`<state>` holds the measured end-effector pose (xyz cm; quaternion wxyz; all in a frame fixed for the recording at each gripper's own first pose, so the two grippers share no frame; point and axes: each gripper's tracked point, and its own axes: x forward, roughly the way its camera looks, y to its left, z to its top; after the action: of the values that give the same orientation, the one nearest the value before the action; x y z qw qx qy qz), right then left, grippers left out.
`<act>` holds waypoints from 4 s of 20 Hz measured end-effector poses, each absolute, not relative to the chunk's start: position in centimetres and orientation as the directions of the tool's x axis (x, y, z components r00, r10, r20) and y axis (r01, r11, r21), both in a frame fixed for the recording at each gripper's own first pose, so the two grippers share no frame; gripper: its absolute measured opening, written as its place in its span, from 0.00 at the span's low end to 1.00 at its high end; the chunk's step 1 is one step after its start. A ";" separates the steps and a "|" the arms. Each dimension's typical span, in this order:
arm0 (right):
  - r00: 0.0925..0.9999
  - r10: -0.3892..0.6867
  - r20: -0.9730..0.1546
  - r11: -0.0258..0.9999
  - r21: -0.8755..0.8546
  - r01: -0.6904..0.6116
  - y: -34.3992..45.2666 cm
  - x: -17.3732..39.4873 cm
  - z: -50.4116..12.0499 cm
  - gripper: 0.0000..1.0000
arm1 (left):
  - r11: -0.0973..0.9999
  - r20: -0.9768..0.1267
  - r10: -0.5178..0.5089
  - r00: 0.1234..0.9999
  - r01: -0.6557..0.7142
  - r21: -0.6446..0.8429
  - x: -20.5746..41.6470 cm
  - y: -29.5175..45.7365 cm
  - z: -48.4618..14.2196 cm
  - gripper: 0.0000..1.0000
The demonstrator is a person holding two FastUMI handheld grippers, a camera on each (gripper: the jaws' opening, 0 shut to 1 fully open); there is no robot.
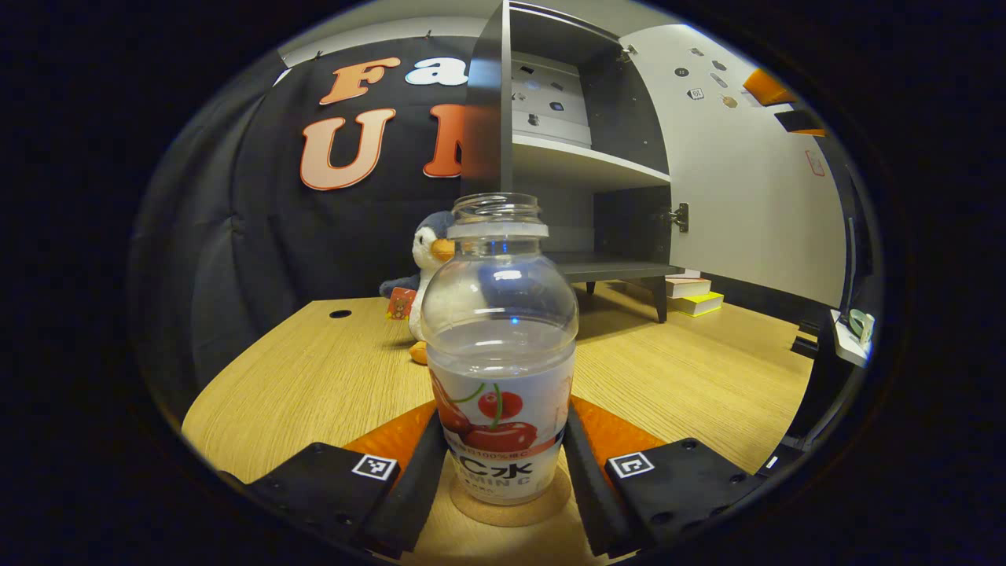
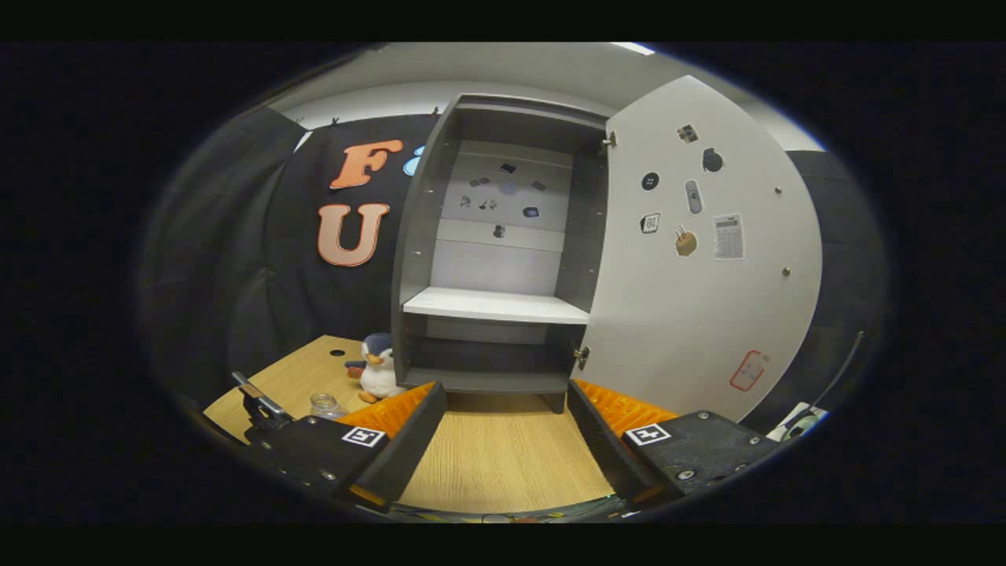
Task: Open the cabinet door with the right hand, grasp the bottle in the cabinet with the left hand and place it on the coaster, then close the cabinet door with the right hand.
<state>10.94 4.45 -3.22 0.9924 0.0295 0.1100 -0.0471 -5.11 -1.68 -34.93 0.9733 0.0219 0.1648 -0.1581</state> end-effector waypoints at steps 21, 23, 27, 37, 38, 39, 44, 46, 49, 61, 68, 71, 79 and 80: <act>0.980 -0.111 -0.167 0.988 0.085 0.127 3.3 10.3 -1.7 0.95 | 0.966 -0.273 -0.245 0.930 0.258 0.015 -2.7 -2.1 -28.0 0.96; 0.981 -0.118 -0.155 0.987 0.094 0.133 3.0 10.2 -1.3 0.95 | 0.965 -0.245 -0.249 0.937 0.261 0.016 -2.4 -2.3 -26.0 0.96; 0.982 -0.128 -0.136 0.982 0.123 0.145 2.5 10.2 -0.9 0.93 | 0.964 -0.196 -0.255 0.947 0.264 0.021 -1.9 -2.8 -22.3 0.96; 0.989 -0.120 -0.084 0.980 0.150 0.132 -0.1 10.3 0.6 0.95 | 0.991 -0.136 -0.128 0.982 0.133 0.028 -2.4 -3.1 -12.3 0.96; 0.989 -0.123 -0.088 0.978 0.156 0.136 -0.5 10.1 0.6 0.95 | 0.991 -0.134 -0.129 0.982 0.134 0.028 -2.7 -3.6 -11.4 0.96; 0.988 -0.127 -0.092 0.977 0.162 0.141 -0.9 9.9 0.5 0.97 | 0.990 -0.133 -0.130 0.983 0.136 0.031 -3.0 -4.1 -10.4 0.96; 0.984 -0.145 -0.105 0.971 0.178 0.162 -2.6 8.9 0.2 0.97 | 0.989 -0.111 -0.132 0.985 0.138 0.045 -4.3 -6.8 -6.2 0.96; 0.980 -0.163 -0.110 0.970 0.165 0.180 -3.7 8.7 0.0 0.97 | 0.990 -0.099 -0.118 0.988 0.125 0.067 -4.8 -7.4 -4.8 0.95; 0.970 -0.212 -0.121 0.963 0.145 0.229 -5.7 8.3 -0.2 0.95 | 0.990 -0.077 -0.118 0.990 0.123 0.074 -5.9 -8.8 -3.0 0.96; 0.954 -0.255 -0.155 0.945 0.169 0.280 -7.6 9.2 -0.3 0.91 | 0.994 -0.062 -0.099 0.993 0.102 0.044 -5.7 -7.8 -1.4 0.95; 0.957 -0.216 -0.192 0.941 0.222 0.257 -5.3 9.1 -0.2 0.88 | 0.995 -0.059 -0.094 0.994 0.095 0.013 -3.6 -6.6 -1.6 0.95; 0.968 -0.160 -0.193 0.947 0.246 0.206 -3.7 9.1 0.1 0.88 | 0.995 -0.051 -0.094 0.994 0.095 0.015 -3.0 -6.1 -1.5 0.95; 0.990 0.046 -0.135 0.933 0.360 0.006 2.0 10.8 2.0 0.88 | 0.996 -0.027 -0.085 0.996 0.085 0.024 -2.5 -4.5 -0.8 0.95; 0.990 0.060 -0.124 0.928 0.373 -0.010 2.5 11.0 2.4 0.88 | 0.997 -0.031 -0.075 0.997 0.076 0.028 -2.6 -3.8 -1.0 0.95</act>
<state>11.03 2.47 2.41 0.9795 0.1893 0.0666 0.0180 -2.62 -3.84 -1.04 0.9991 0.0148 0.0149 -0.0380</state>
